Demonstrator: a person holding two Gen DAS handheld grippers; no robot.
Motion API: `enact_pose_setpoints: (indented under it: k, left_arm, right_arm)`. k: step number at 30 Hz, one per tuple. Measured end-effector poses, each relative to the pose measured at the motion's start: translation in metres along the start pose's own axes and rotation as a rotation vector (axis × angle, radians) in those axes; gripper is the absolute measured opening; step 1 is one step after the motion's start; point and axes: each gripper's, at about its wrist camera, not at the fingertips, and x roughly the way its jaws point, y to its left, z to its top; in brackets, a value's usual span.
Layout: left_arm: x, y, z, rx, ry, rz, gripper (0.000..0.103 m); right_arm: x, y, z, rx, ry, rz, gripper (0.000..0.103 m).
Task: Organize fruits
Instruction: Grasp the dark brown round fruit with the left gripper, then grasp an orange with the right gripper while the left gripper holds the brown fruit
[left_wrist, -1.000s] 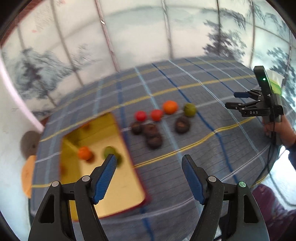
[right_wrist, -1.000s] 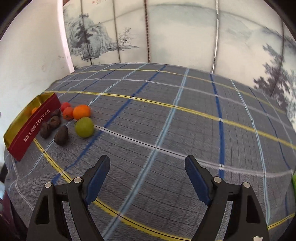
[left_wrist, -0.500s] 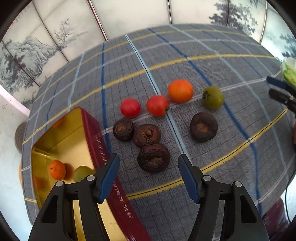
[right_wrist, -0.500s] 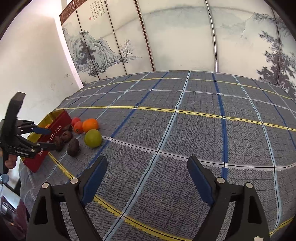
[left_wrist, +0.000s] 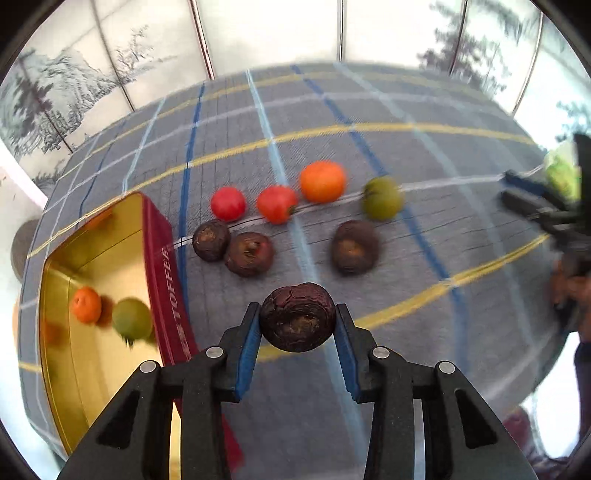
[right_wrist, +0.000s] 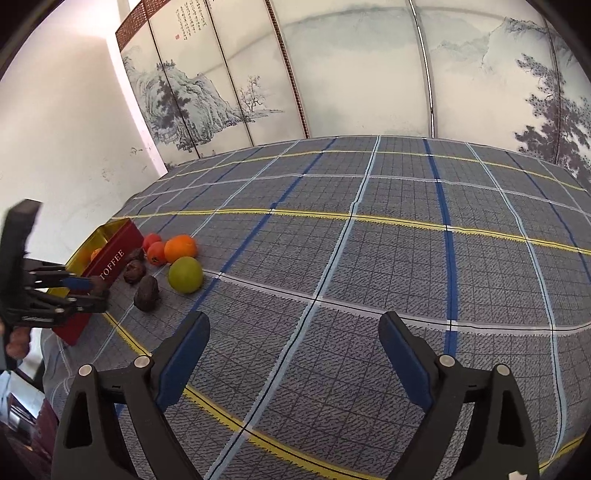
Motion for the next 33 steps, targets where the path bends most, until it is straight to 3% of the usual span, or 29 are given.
enact_pose_setpoints:
  k: [4, 9, 14, 18, 26, 29, 31, 33]
  left_arm:
    - [-0.031, -0.005, -0.015, -0.061, -0.049, -0.058, 0.04]
    - [-0.061, -0.004, -0.031, -0.092, -0.08, -0.07, 0.04]
    - [-0.083, 0.003, -0.043, -0.11, -0.112, -0.046, 0.04]
    - [-0.091, 0.013, -0.048, -0.134, -0.12, -0.04, 0.04]
    - [-0.094, 0.024, -0.053, -0.157, -0.132, -0.042, 0.04]
    - [-0.095, 0.026, -0.053, -0.162, -0.141, -0.053, 0.04]
    - [-0.096, 0.026, -0.053, -0.162, -0.144, -0.055, 0.04]
    - [-0.097, 0.028, -0.051, -0.16, -0.147, -0.057, 0.04]
  right_arm:
    - [0.003, 0.006, 0.001, -0.03, 0.013, -0.018, 0.092]
    - [0.004, 0.016, 0.0, -0.078, 0.021, -0.02, 0.091]
    - [0.004, 0.045, -0.001, -0.065, 0.027, 0.106, 0.091]
    - [0.008, 0.091, 0.003, -0.118, 0.037, 0.233, 0.091]
    - [0.027, 0.135, 0.035, -0.223, 0.044, 0.283, 0.09]
    - [0.046, 0.141, 0.054, -0.29, 0.074, 0.257, 0.079]
    - [0.072, 0.14, 0.067, -0.324, 0.134, 0.237, 0.065]
    - [0.095, 0.138, 0.074, -0.357, 0.202, 0.2, 0.061]
